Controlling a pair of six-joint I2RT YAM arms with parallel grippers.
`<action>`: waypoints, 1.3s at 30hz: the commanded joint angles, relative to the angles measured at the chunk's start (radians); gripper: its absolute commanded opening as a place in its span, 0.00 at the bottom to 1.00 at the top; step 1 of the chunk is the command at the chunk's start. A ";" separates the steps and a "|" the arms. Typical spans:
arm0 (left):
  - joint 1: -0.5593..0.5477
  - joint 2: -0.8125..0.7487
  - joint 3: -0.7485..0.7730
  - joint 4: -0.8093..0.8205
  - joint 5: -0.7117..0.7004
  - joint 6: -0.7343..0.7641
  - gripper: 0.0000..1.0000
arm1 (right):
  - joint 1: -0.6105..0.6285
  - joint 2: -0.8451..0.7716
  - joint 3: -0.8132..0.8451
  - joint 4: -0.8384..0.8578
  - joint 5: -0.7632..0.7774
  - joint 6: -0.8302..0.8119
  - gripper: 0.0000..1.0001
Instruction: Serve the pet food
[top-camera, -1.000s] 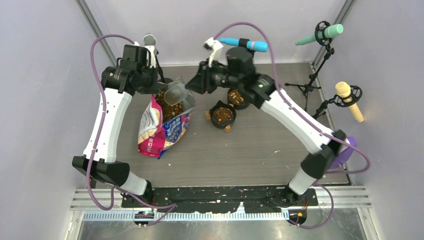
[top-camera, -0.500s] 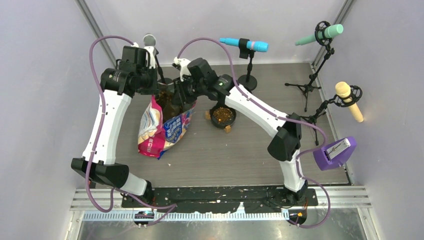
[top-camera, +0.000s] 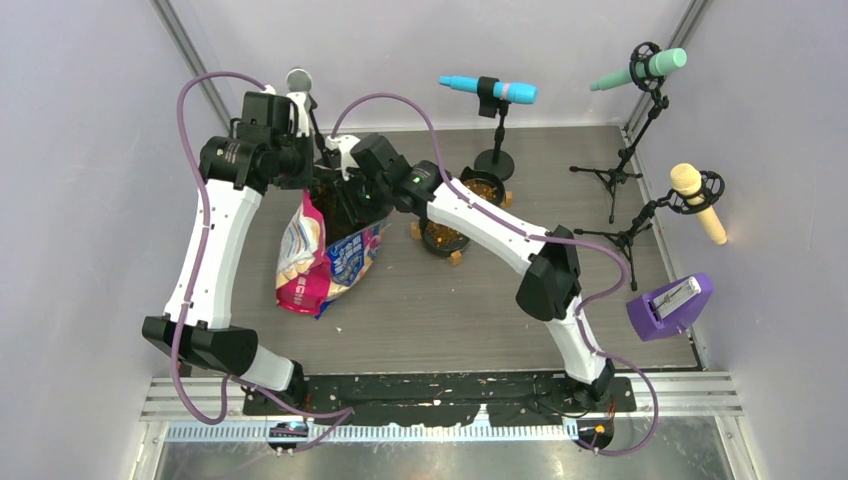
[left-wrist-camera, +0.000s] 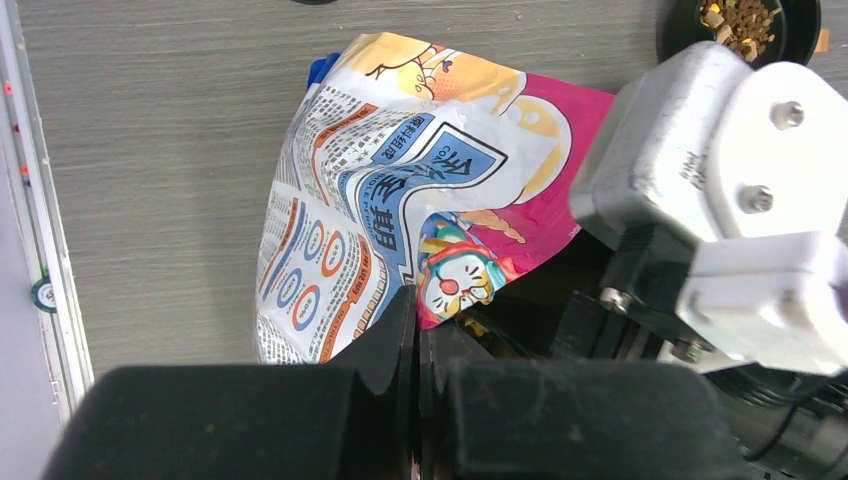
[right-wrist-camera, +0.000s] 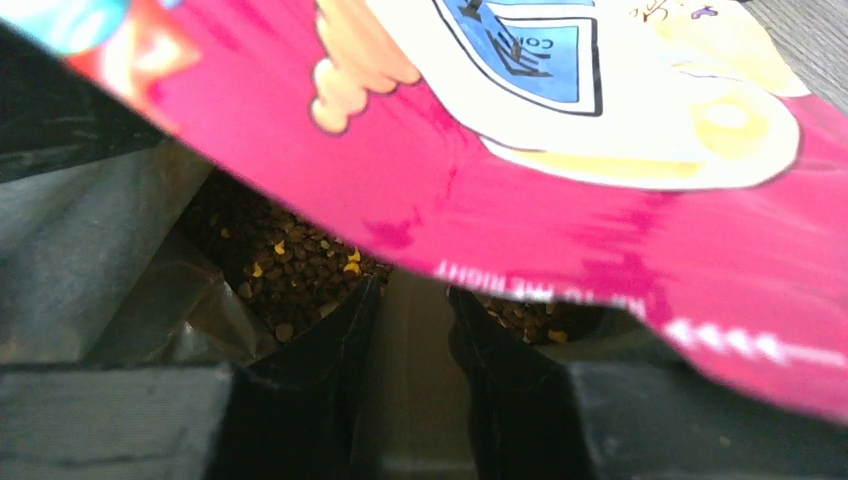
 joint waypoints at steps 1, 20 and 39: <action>0.008 -0.048 0.025 0.067 0.048 -0.025 0.00 | 0.002 0.058 0.076 -0.078 -0.036 -0.035 0.05; 0.025 -0.055 0.014 0.072 0.056 -0.028 0.00 | -0.056 0.025 0.030 0.130 -0.536 0.205 0.05; 0.035 -0.066 0.007 0.074 0.058 -0.022 0.00 | -0.175 -0.291 -0.339 0.533 -0.611 0.565 0.05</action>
